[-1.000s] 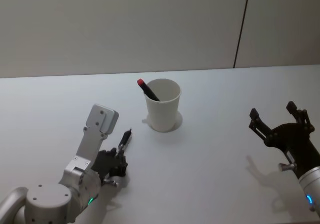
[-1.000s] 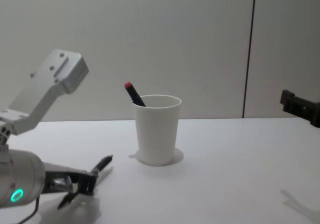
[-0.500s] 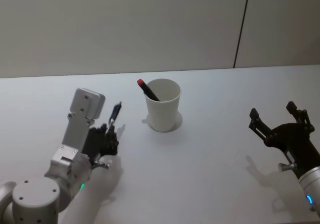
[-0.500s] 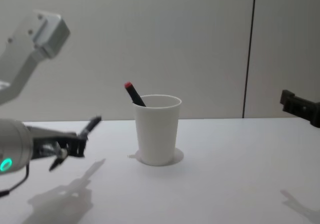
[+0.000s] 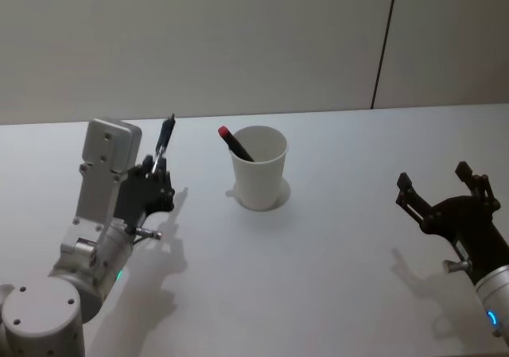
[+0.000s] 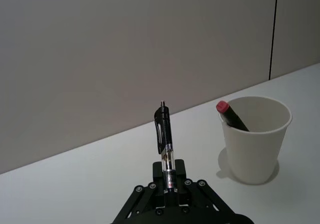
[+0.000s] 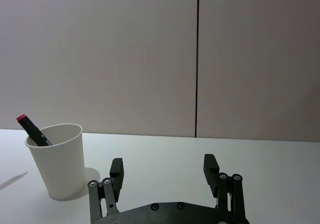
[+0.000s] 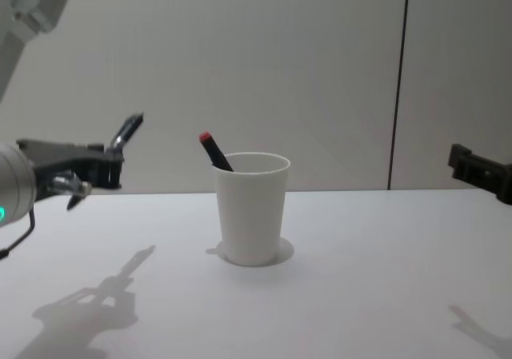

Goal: Place the pen into the pen holder.

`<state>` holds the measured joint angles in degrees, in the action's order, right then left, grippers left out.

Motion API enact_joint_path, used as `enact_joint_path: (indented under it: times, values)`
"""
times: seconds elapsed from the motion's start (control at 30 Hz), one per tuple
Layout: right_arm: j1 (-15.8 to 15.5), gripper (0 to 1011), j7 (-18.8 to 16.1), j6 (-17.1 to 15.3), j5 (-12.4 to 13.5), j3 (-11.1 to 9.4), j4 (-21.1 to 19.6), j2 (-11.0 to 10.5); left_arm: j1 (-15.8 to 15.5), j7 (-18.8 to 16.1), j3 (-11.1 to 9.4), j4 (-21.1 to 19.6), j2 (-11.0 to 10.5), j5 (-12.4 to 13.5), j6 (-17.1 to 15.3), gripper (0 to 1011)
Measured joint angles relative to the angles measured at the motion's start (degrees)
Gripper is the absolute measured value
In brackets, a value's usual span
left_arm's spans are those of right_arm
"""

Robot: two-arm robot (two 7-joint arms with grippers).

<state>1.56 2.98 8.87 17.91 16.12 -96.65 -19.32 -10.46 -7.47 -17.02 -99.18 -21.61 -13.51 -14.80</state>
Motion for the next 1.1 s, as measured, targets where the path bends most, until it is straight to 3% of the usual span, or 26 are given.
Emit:
enact_joint_path:
  times: [0.2, 0.37, 0.43, 0.83, 1.1]
  values:
    - [0.00, 1002, 0.00, 0.00, 0.00, 0.00, 0.00, 0.00, 0.17, 1.17, 0.28, 0.50, -0.13, 0.78, 5.14, 144]
    - [0.00, 1002, 0.00, 0.00, 0.00, 0.00, 0.00, 0.00, 0.37, 4.14, 0.59, 1.54, -0.43, 0.82, 11.91, 144]
    - [0.00, 1002, 0.00, 0.00, 0.00, 0.00, 0.00, 0.00, 0.39, 4.52, 0.63, 1.70, -0.47, 0.76, 12.62, 144]
    - [0.00, 1002, 0.01, 0.00, 0.00, 0.00, 0.00, 0.01, 0.29, 14.54, 1.29, 4.97, -1.18, -1.92, 25.61, 144]
    - [0.00, 1002, 0.00, 0.00, 0.00, 0.00, 0.00, 0.00, -0.42, 21.85, 1.57, 7.37, -1.42, -3.99, 31.86, 144]
